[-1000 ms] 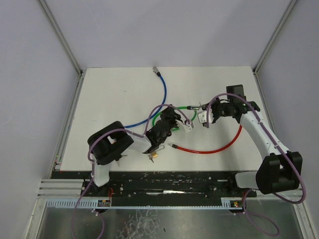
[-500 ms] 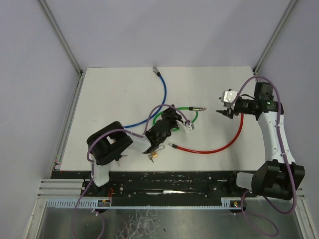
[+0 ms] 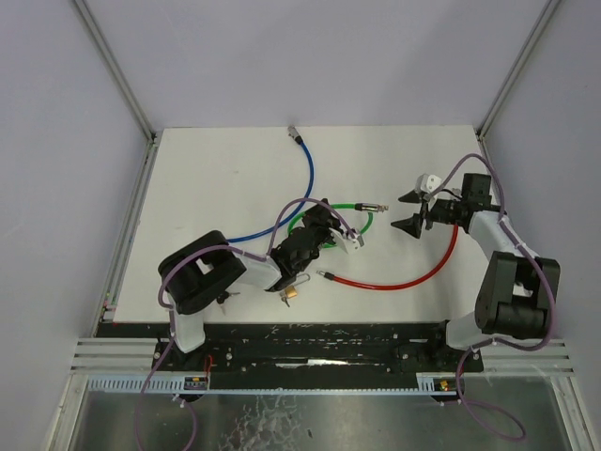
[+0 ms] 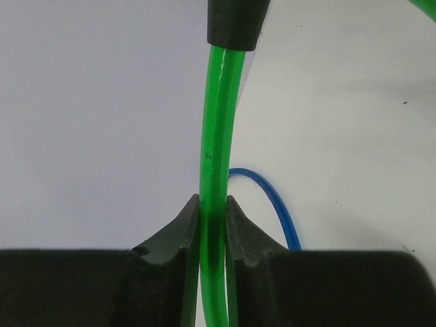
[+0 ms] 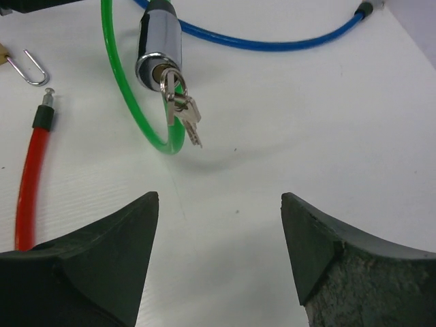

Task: Lock with the key
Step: Lock the lock.

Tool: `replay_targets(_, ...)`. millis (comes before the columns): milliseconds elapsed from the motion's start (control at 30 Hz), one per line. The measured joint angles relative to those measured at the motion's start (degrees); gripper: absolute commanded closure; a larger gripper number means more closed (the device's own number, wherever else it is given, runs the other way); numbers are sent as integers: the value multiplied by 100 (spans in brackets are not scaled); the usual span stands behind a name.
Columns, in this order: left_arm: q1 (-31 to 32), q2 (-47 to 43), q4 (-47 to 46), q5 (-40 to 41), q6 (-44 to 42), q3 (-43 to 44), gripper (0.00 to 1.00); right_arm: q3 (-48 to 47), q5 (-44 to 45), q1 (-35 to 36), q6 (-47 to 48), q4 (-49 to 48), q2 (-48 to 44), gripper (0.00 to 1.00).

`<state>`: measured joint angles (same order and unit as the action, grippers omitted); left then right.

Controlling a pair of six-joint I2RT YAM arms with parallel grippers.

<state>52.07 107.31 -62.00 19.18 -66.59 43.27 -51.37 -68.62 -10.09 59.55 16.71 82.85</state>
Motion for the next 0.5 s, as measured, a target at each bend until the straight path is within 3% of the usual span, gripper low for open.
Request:
replay_targets(100, -2, -2, 0, -33, 4, 0, 100, -35, -219, 55, 529, -175, 319, 26)
replay_targets(267, -2, -2, 0, -70, 4, 0, 100, -494, -520, 251, 1705, 372, 796, 36)
replay_targets(500, 0, -2, 0, -83, 4, 0, 100, -881, -673, 389, 2450, 1038, 1038, 46)
